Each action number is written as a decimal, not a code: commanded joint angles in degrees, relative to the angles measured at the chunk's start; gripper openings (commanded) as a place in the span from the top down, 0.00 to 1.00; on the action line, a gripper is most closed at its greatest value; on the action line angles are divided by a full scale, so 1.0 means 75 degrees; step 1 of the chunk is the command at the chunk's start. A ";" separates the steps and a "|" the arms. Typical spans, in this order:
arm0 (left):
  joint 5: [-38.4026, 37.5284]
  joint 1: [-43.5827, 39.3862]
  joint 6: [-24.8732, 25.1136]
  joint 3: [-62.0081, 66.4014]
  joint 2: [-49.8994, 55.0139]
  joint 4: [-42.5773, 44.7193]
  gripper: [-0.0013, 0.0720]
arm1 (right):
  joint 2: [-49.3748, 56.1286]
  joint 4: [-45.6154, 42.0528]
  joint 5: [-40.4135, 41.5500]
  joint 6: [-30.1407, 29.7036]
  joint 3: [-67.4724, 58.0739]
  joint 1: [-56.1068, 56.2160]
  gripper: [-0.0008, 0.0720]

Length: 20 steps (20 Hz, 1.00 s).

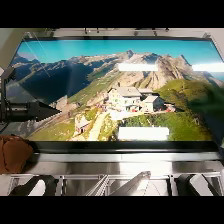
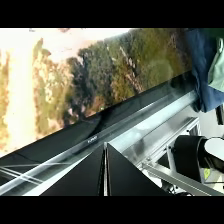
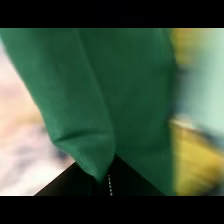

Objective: Fold the shirts.

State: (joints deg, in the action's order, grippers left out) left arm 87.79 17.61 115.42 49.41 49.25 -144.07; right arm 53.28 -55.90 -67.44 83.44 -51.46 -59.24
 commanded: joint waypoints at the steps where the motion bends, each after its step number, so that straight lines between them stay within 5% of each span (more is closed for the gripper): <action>1: -0.0029 -0.0038 0.0067 -0.0006 0.0000 0.0020 0.95 | -0.0020 -0.3383 0.0210 0.1626 0.0501 -0.0647 0.95; 6: -0.0227 -0.0385 0.0067 -0.0003 0.0009 0.0015 0.95 | 0.0023 -0.3328 0.0443 0.1448 0.0667 -0.0501 0.91; 8: -0.0280 -0.0504 0.0067 -0.0003 0.0020 0.0012 0.95 | -0.0050 -0.3212 0.0478 0.1402 0.0667 -0.0498 0.01; 13: -0.0309 -0.0568 0.0067 -0.0003 0.0026 0.0012 0.95 | -0.0525 -0.2643 0.0050 0.1329 0.0667 -0.0498 0.02; 17: -0.0399 -0.0568 0.0070 0.0003 0.0245 -0.0012 0.95 | -0.1469 -0.0187 -0.0431 0.0487 0.0667 -0.0052 0.03; 18: -0.0463 -0.0568 0.0067 0.0003 0.0344 -0.0026 0.95 | -0.1687 0.0455 -0.0443 0.0143 0.0667 0.0393 0.27; 19: -0.0606 -0.0568 0.0067 0.0006 0.0437 -0.0026 0.95 | -0.1816 0.1011 -0.0440 -0.0189 0.0667 0.0895 0.77; 20: -0.0796 -0.0568 0.0067 0.0026 0.0548 -0.0023 0.95 | -0.1865 0.1614 -0.0367 -0.0420 0.0670 0.1480 0.95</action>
State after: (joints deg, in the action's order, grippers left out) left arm 84.20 13.39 115.96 49.41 51.66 -144.14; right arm 42.33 -58.43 -69.52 86.89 -46.48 -55.92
